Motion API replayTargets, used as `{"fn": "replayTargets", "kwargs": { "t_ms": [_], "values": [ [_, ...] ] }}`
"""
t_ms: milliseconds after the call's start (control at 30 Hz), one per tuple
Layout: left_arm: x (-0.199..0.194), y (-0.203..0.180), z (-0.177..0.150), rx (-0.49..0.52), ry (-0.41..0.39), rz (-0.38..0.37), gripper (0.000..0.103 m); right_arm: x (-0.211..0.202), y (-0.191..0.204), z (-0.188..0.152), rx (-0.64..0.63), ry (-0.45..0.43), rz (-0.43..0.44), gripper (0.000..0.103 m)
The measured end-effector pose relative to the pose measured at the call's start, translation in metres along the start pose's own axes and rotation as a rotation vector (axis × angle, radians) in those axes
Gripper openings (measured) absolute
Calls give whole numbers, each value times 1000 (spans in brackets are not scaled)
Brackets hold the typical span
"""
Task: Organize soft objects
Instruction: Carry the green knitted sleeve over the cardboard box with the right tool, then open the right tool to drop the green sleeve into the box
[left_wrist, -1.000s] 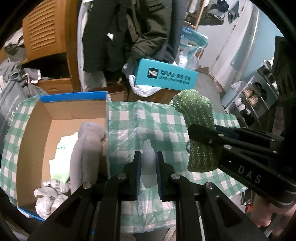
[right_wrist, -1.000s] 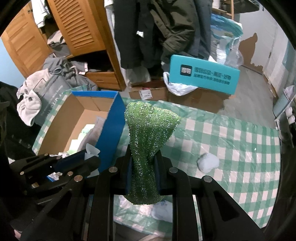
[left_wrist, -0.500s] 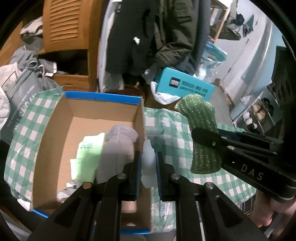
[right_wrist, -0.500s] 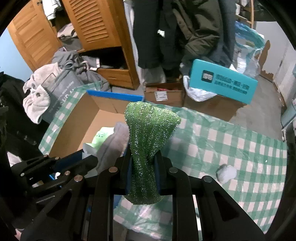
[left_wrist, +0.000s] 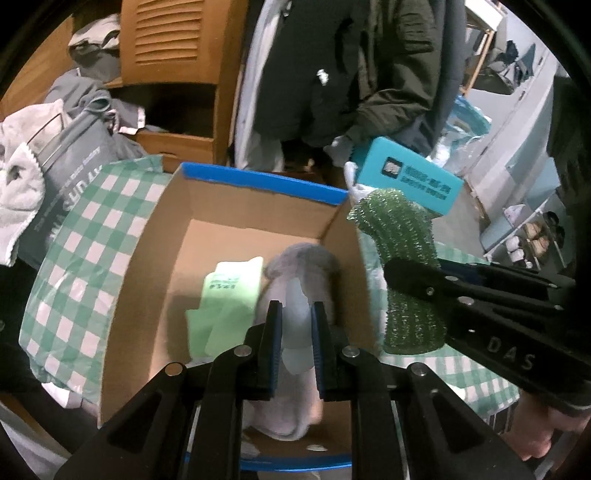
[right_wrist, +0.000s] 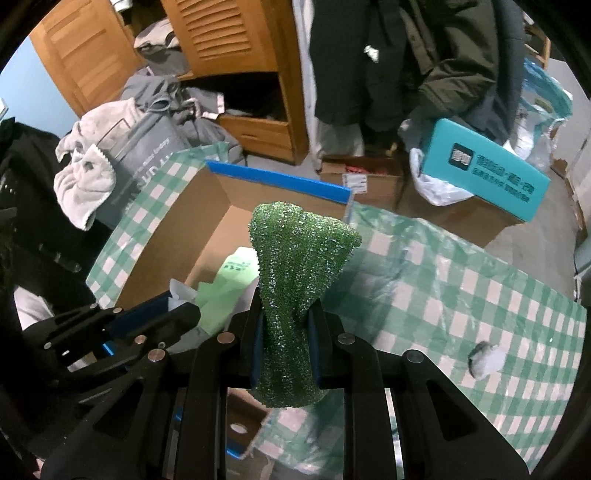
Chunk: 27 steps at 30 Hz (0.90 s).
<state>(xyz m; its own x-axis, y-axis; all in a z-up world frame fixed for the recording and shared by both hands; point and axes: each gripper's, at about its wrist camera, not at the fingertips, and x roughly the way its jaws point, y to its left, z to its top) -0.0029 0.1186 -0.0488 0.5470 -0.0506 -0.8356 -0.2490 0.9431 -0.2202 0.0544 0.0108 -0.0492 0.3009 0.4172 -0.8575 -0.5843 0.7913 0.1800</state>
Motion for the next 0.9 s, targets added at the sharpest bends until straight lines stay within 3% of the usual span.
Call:
{"fn": "replayTargets", "kwargs": {
  "t_ms": [333, 433, 600, 900],
  "values": [
    [13, 34, -2, -75, 31, 25, 17, 30, 18, 2, -16, 68, 33, 18],
    [12, 38, -3, -89, 25, 49, 23, 34, 21, 2, -29, 82, 46, 26],
    [7, 36, -2, -91, -9, 90, 46, 35, 17, 2, -19, 85, 45, 36],
    [6, 24, -1, -69, -12, 85, 53, 22, -6, 1, 26, 61, 19, 54]
  ]
}}
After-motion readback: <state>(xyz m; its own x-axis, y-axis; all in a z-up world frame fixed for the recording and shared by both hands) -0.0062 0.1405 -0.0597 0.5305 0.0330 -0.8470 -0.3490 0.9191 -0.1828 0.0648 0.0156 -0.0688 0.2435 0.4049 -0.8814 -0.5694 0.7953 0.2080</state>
